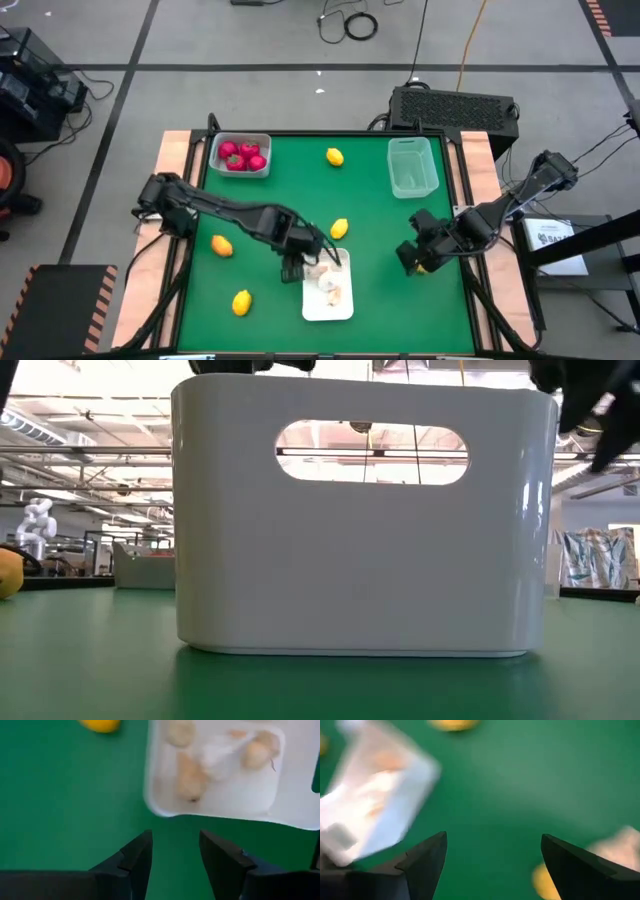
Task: Sort produce into baskets
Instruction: Put the garlic into the white bin
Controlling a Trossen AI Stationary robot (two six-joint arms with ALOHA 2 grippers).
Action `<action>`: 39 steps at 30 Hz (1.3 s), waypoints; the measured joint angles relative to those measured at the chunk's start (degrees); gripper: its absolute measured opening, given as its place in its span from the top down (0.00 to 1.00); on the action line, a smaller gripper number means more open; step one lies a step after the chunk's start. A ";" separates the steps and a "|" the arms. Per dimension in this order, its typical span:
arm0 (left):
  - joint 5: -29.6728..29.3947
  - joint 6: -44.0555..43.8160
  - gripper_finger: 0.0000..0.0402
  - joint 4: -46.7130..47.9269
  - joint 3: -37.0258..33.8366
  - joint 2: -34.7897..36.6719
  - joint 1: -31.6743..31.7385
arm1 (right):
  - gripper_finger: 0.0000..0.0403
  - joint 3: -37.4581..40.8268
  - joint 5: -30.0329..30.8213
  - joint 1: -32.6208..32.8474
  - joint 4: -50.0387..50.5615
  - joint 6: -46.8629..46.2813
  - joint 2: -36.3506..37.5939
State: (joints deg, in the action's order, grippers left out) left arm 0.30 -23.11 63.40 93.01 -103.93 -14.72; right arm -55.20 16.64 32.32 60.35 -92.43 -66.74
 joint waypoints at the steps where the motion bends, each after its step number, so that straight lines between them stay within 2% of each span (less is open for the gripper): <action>1: -1.03 0.09 0.58 0.74 0.65 0.79 0.57 | 0.22 0.00 -0.45 0.00 3.37 -3.86 0.00; 4: -4.15 0.11 0.58 0.83 1.34 3.57 1.82 | 0.22 0.00 -1.35 0.00 11.03 -13.40 0.00; 7: -7.56 0.10 0.58 -0.65 1.35 6.00 2.63 | 0.22 0.00 -4.79 -0.29 15.41 -20.32 0.00; 12: -11.53 0.18 0.58 -3.66 1.36 7.67 2.87 | 0.22 2.23 -9.59 -0.78 18.79 -22.27 0.00; 15: -11.70 1.91 0.58 -5.19 1.36 7.67 2.83 | 0.22 5.94 -12.26 -0.79 14.91 -22.44 -0.02; 18: -12.20 3.39 0.58 -6.70 1.36 7.68 2.94 | 0.22 8.98 -12.21 -0.79 11.12 -22.63 -0.02; 23: -12.80 5.47 0.58 -8.86 1.36 7.68 4.38 | 0.22 11.95 -11.56 -0.83 10.68 -26.76 0.00; 32: -12.33 5.59 0.58 -11.86 1.35 7.68 6.10 | 0.22 17.95 -8.64 -0.85 4.56 -32.22 -0.04; 39: -12.33 6.03 0.58 -14.13 1.34 7.68 7.07 | 0.22 18.25 -5.05 -0.87 4.05 -35.25 -0.21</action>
State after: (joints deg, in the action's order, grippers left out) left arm -12.03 -17.08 49.26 94.35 -96.25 -7.65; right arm -36.95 11.59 31.44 64.40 -127.68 -66.95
